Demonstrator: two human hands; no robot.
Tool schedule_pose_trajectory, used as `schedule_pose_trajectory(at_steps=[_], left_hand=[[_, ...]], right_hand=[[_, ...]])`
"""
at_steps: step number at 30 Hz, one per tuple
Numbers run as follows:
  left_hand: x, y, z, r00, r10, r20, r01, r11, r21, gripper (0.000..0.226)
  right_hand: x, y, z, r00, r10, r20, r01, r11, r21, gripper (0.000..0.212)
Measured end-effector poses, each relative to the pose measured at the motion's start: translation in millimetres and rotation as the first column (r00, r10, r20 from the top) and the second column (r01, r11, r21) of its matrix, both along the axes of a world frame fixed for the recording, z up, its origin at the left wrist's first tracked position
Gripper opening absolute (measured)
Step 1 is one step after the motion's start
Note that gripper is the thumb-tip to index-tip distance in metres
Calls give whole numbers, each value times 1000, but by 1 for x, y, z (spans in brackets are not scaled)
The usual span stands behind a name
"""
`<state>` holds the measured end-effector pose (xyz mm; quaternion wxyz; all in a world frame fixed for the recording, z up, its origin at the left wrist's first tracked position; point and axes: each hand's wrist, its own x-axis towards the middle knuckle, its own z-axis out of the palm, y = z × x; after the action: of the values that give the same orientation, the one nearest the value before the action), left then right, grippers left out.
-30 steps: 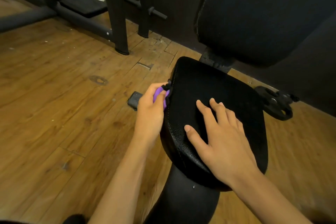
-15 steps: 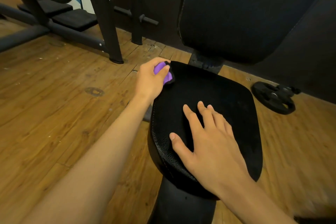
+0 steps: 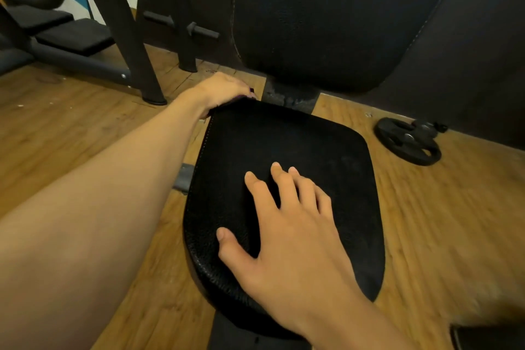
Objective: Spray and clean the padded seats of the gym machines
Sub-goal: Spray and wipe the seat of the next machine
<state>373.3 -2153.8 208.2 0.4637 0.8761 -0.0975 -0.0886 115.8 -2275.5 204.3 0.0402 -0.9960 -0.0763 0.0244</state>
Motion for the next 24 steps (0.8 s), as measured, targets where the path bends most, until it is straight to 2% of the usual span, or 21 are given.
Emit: schedule_pose_trajectory(at_steps=[5,9,12,14,17,20,22,24], left_hand=[[-8,4,-10,992,9,130,-3,999,-47,20],[-28,2,-5,936,-34,350,-13,991,130,25],[-67,-7,-2,864,-228,448,95,949,299,29],[-98,-19,-4,815,-345,465,180,915,362,31],[-134,-32,-6,790,-420,447,263,890,372,33],[-148,-29,-2,791,-472,389,332,865,375,41],[-152,-20,6,813,-440,381,317,884,344,45],[-152,-9,14,860,-280,427,199,954,225,43]], right_hand=[[-1,1,-2,999,-5,32,4,1000,26,83],[-1,0,-2,999,4,49,-6,999,41,83],[0,-1,-4,997,-4,71,0,998,57,81],[-3,-3,-7,990,-17,142,4,996,89,73],[-9,-7,-13,938,-45,342,-16,984,175,44],[-11,-20,-12,867,-203,454,8,918,396,26],[-2,-29,-3,846,-280,453,34,877,479,26],[16,-29,8,878,-259,404,57,892,448,35]])
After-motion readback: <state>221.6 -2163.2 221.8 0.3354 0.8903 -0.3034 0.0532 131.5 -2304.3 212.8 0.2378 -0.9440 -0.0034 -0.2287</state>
